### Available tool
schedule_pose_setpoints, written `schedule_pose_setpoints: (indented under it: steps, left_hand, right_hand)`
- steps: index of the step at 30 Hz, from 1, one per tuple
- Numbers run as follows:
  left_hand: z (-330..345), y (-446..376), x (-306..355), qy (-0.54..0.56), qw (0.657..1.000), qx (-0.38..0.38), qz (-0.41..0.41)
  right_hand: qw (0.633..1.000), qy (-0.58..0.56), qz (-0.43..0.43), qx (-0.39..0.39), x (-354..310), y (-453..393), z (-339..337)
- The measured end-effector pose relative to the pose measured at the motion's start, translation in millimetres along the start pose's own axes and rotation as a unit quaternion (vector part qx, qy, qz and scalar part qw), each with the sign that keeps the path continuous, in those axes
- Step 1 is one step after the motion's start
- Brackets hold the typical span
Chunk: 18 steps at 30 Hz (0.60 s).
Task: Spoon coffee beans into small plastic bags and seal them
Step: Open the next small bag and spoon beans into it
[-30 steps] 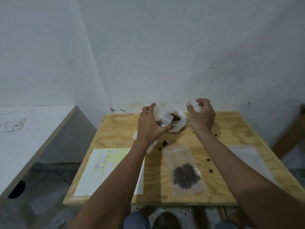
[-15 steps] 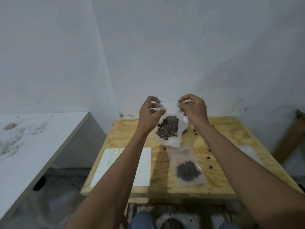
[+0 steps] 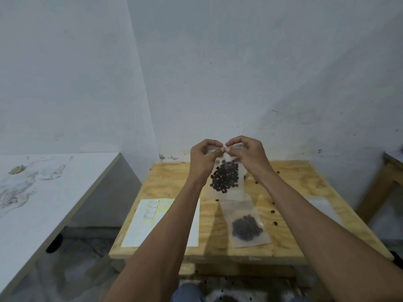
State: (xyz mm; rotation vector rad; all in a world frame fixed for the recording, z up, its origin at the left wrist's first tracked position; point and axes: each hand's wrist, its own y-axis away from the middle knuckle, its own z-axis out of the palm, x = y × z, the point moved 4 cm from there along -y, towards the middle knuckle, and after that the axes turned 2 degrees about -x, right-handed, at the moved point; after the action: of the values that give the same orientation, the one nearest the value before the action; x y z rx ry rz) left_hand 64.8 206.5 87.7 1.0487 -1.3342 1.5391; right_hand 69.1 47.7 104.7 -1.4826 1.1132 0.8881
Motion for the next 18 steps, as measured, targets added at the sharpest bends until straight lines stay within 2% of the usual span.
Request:
schedule_pose_setpoints:
  steps: [9, 18]
  left_hand:
    - [-0.3, 0.5, -0.8, 0.027, 0.999, 0.029, -0.007]
    - [-5.3, -0.9, -9.5, 0.026, 0.998, 0.041, -0.042]
  right_hand:
    - [0.999, -0.026, 0.008, 0.022, 4.9, 0.3, 6.2]
    - [1.000, 0.010, 0.006, 0.029, 9.2, -3.5, 5.7]
